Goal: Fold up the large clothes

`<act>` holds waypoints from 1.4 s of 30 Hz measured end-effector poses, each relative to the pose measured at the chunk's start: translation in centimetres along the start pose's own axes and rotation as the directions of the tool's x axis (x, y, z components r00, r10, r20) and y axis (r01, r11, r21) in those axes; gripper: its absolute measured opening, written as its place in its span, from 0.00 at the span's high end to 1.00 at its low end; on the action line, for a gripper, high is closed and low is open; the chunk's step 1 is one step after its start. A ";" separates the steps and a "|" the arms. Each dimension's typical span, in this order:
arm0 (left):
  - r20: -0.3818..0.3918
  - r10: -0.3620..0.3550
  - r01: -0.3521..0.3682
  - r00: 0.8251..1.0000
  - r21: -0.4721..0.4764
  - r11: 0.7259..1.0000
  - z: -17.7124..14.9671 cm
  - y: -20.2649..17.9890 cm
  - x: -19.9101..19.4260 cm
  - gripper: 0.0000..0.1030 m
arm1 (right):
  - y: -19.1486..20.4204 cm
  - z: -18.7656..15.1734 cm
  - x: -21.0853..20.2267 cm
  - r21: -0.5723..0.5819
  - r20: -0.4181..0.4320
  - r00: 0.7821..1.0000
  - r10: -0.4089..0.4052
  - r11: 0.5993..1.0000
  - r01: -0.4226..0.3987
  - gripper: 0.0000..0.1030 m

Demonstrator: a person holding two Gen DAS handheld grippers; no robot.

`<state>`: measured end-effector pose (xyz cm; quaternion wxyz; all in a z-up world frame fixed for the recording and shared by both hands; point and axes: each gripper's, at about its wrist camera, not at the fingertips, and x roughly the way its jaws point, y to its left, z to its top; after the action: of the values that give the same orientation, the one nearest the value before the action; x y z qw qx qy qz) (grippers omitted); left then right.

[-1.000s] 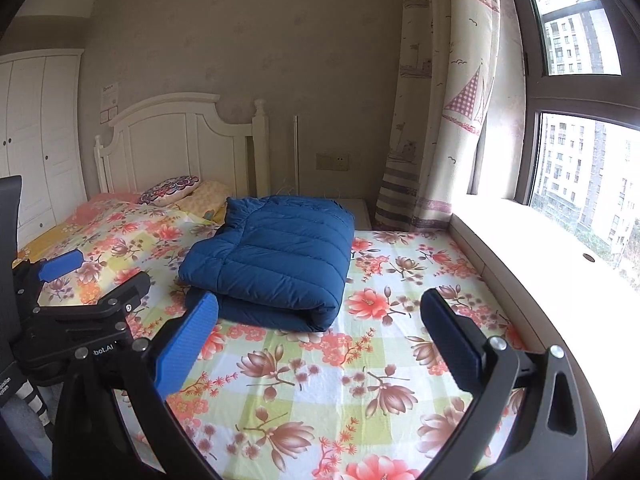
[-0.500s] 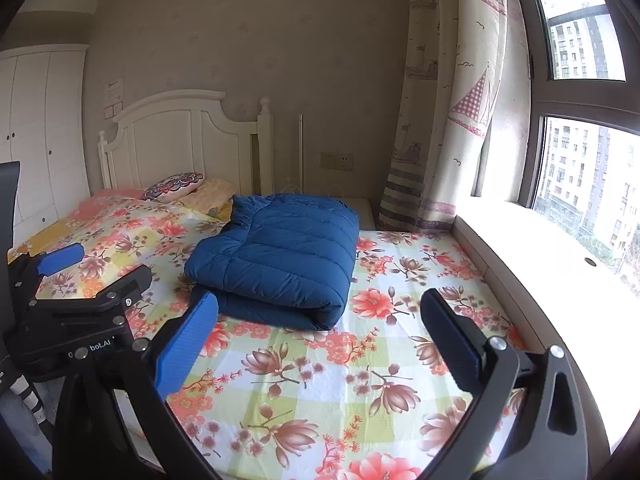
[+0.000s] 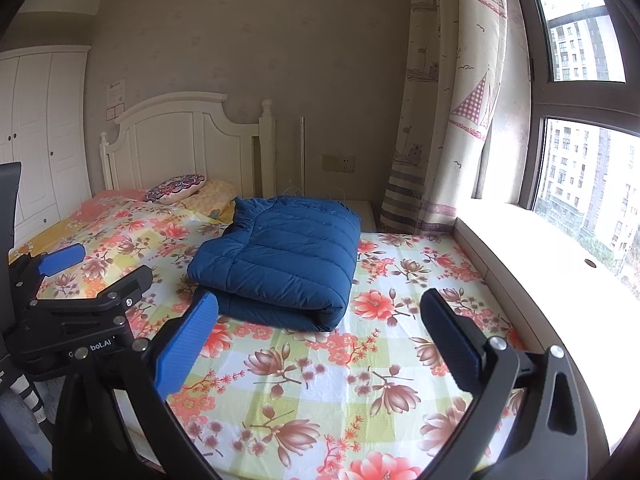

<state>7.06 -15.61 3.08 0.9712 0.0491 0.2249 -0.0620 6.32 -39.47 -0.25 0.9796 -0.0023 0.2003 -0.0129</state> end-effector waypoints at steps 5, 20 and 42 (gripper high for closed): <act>-0.001 0.000 0.000 1.000 -0.001 1.000 0.0 0.0 0.0 0.04 | 0.0 0.0 0.0 -0.001 0.001 1.000 0.001 1.000 -0.001 0.02; 0.000 0.001 -0.001 1.000 -0.002 1.000 0.0 0.0 0.0 0.04 | 0.2 0.1 -0.5 -0.003 0.006 1.000 0.004 1.000 -0.004 0.02; 0.015 -0.001 0.001 1.000 0.015 1.000 2.1 0.4 1.4 0.04 | 0.0 1.0 1.4 -0.039 -0.011 1.000 0.017 0.999 -0.018 0.02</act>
<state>9.27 -15.56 4.33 0.9724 0.0559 0.2170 -0.0645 8.01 -39.52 0.14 0.9784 -0.0194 0.2060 -0.0004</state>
